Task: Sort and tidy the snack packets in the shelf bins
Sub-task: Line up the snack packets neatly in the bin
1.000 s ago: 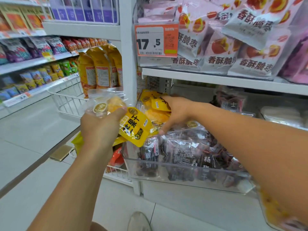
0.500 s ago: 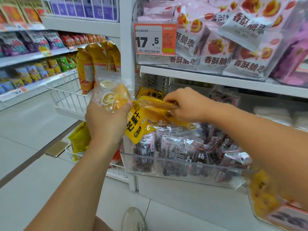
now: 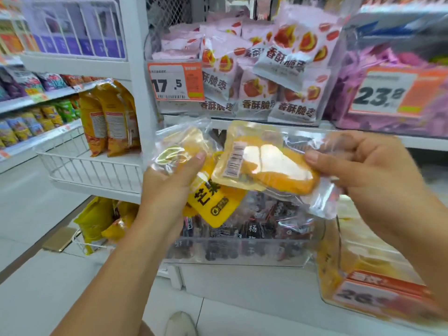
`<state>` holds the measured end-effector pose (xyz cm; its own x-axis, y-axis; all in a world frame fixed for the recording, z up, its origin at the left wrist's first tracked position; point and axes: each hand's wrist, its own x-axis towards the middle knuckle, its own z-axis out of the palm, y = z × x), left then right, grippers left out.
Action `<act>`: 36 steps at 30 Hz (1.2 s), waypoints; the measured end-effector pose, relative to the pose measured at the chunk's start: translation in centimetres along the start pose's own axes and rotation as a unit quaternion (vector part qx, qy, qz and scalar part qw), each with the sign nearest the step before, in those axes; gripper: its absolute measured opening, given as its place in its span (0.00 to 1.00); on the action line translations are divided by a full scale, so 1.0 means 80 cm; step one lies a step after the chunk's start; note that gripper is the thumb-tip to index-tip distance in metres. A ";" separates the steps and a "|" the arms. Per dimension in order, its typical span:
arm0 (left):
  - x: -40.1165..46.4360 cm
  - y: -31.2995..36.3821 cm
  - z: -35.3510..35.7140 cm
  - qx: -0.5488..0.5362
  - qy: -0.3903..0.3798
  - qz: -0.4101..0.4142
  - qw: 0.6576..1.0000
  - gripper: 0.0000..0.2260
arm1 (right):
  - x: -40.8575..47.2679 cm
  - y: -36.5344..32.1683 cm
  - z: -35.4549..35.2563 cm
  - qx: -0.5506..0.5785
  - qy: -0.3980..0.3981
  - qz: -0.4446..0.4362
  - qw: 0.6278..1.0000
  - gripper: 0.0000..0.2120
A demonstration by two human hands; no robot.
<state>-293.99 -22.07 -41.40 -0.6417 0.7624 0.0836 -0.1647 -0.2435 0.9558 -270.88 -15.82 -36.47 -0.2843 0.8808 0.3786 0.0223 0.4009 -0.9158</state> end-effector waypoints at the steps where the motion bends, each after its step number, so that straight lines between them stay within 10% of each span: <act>1: -0.008 0.000 0.015 -0.019 -0.027 -0.023 0.999 0.14 | -0.005 -0.001 -0.006 -0.011 0.048 -0.030 0.998 0.03; 6: -0.026 -0.025 0.077 0.044 -0.086 -0.050 0.994 0.11 | -0.018 -0.023 -0.042 -0.153 0.116 -0.137 0.972 0.11; 8: -0.032 -0.031 0.091 0.134 -0.067 0.037 0.988 0.11 | -0.018 -0.034 -0.061 -0.135 0.106 -0.065 0.983 0.21; 15: -0.060 -0.023 0.140 0.145 -0.137 0.185 0.962 0.12 | -0.023 -0.030 -0.106 0.191 0.021 0.227 0.955 0.07; 22: -0.089 -0.029 0.181 -0.003 -0.238 -0.017 0.971 0.03 | -0.024 -0.011 -0.117 0.205 0.031 0.183 0.961 0.08; 27: -0.101 -0.025 0.222 -0.041 -0.264 -0.073 0.961 0.22 | -0.015 -0.010 -0.124 0.169 0.104 0.188 0.962 0.08; 30: -0.107 -0.028 0.251 0.009 -0.374 0.003 0.928 0.13 | -0.007 -0.014 -0.141 0.213 0.142 0.175 0.951 0.06; 33: -0.107 -0.043 0.283 0.076 -0.364 0.095 0.923 0.26 | -0.007 -0.018 -0.181 0.173 0.138 0.091 0.971 0.04; 36: -0.113 -0.044 0.316 0.043 -0.363 0.127 0.922 0.29 | -0.020 -0.020 -0.241 -0.026 0.138 -0.001 0.990 0.27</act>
<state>-268.67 -12.96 -38.43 0.0240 0.8959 0.4437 0.0022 -0.4438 0.8961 -251.95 -13.01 -33.01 -0.0128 0.9122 0.4095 0.0724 0.4093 -0.9095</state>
